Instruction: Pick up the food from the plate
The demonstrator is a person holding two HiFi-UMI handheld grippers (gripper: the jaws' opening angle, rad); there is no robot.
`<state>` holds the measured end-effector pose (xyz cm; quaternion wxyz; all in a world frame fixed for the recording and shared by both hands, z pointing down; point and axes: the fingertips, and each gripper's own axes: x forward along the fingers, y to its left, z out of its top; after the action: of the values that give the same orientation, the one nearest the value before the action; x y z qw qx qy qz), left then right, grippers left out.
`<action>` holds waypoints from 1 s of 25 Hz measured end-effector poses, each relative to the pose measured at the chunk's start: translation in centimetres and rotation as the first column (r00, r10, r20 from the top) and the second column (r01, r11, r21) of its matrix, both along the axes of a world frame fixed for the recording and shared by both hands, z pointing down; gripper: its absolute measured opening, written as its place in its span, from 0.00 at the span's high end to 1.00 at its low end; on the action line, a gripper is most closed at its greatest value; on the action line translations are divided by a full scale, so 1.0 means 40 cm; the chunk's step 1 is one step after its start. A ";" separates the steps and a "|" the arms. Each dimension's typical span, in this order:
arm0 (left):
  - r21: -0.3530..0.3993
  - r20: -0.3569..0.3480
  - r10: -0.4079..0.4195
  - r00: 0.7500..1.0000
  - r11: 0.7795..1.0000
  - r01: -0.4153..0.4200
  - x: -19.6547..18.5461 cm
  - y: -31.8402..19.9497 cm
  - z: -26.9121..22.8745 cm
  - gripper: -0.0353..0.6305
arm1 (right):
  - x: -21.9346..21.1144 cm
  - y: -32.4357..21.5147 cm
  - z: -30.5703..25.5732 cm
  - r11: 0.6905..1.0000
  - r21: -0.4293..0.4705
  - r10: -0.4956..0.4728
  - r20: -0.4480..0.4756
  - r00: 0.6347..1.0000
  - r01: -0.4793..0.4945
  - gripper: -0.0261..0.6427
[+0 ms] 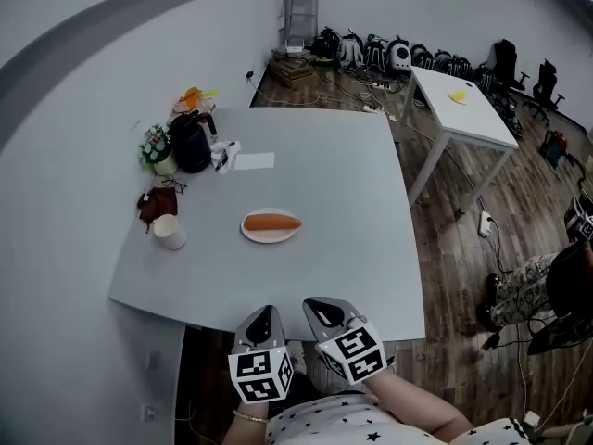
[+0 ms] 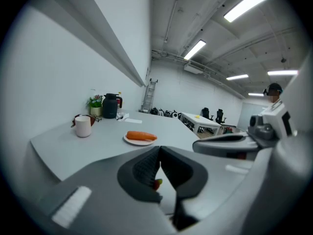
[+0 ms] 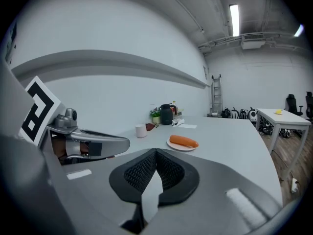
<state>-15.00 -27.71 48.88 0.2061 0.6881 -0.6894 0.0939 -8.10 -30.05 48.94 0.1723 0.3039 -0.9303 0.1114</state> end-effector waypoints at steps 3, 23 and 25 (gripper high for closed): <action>-0.007 -0.016 0.026 1.000 1.000 -0.026 -0.059 -0.105 0.005 0.94 | -0.084 -0.111 0.006 0.999 0.002 -0.047 -0.053 0.997 0.047 0.96; -0.174 -0.079 0.067 0.995 0.981 -0.080 -0.231 -0.434 0.162 0.94 | -0.395 -0.602 0.383 0.819 -0.208 -0.497 -0.722 0.480 0.535 0.55; -0.179 -0.089 0.070 0.994 0.980 -0.085 -0.228 -0.436 0.167 0.94 | -0.397 -0.603 0.402 0.796 -0.253 -0.535 -0.719 0.444 0.550 0.61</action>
<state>-24.11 -45.13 55.55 0.2930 0.6957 -0.6415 0.1362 -23.98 -54.17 65.02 0.5696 0.0093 -0.8162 -0.0963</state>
